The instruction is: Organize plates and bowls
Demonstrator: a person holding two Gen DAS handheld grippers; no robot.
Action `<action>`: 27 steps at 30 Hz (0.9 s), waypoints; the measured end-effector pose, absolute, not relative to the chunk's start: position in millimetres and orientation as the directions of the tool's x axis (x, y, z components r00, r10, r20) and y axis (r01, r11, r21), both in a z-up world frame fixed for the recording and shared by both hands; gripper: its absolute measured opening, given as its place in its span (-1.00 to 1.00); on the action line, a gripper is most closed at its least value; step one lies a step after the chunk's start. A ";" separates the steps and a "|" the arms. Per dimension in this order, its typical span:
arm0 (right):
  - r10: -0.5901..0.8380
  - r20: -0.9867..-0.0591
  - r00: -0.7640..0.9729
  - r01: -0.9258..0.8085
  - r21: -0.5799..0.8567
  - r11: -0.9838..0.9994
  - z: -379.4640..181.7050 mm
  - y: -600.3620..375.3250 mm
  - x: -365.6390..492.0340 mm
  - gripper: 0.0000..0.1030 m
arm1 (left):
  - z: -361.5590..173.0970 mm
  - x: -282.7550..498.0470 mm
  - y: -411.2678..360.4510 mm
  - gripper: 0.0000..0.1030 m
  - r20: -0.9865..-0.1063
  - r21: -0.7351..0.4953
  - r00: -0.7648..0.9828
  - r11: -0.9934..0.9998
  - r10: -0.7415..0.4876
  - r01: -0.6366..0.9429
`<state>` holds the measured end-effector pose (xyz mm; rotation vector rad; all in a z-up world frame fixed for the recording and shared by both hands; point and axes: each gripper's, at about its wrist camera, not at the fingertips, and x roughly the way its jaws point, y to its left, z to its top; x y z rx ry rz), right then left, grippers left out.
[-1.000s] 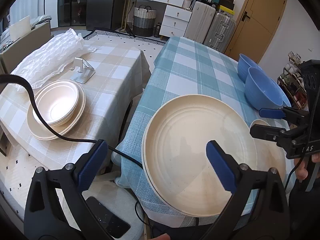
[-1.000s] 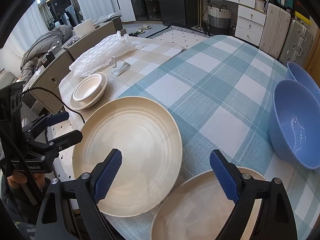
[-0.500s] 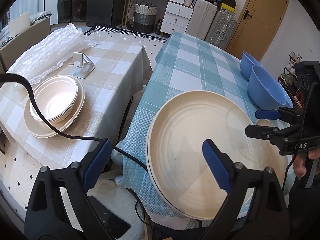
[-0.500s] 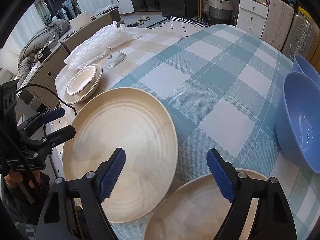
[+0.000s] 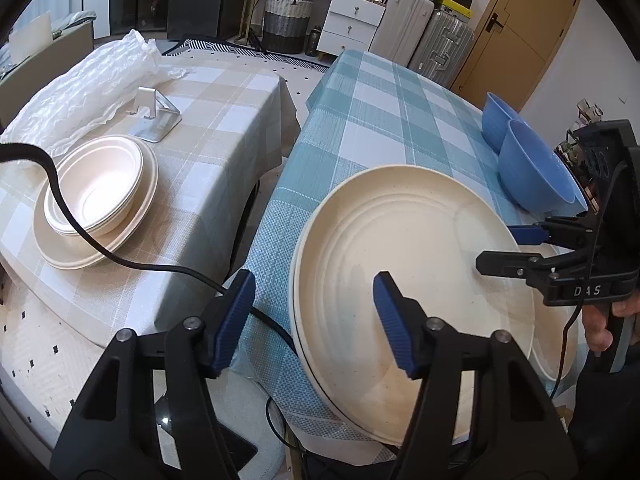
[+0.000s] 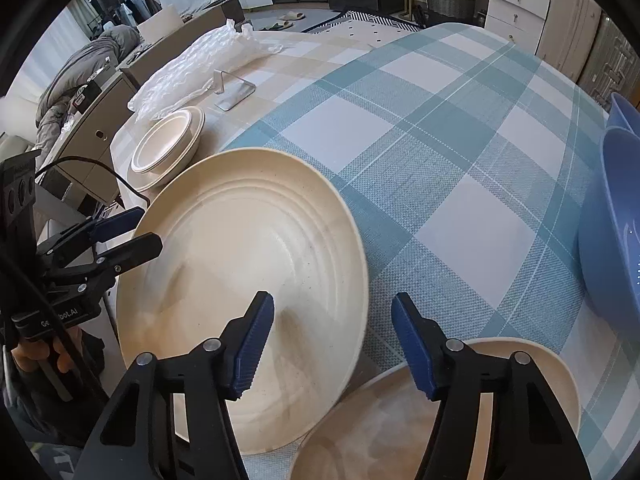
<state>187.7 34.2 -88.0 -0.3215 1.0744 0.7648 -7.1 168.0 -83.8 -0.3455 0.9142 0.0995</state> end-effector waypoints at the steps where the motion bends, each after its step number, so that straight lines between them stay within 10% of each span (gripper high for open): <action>1: 0.401 -0.880 0.254 -0.700 0.120 0.704 -89.5 35.6 187.6 0.19 | -85.0 -6.6 168.6 0.04 -0.789 -0.258 0.610 0.939 -0.070 -0.226; 11: 0.411 -0.879 0.242 -0.712 0.127 0.691 -95.2 41.9 184.4 -0.09 | -95.2 0.2 168.0 -0.52 -0.803 -0.261 0.589 0.942 -0.091 -0.210; 27: 0.443 -0.865 0.237 -0.678 0.179 0.713 -93.7 34.1 195.1 -0.49 | -100.1 0.3 179.1 -0.65 -0.797 -0.308 0.590 0.926 -0.127 -0.217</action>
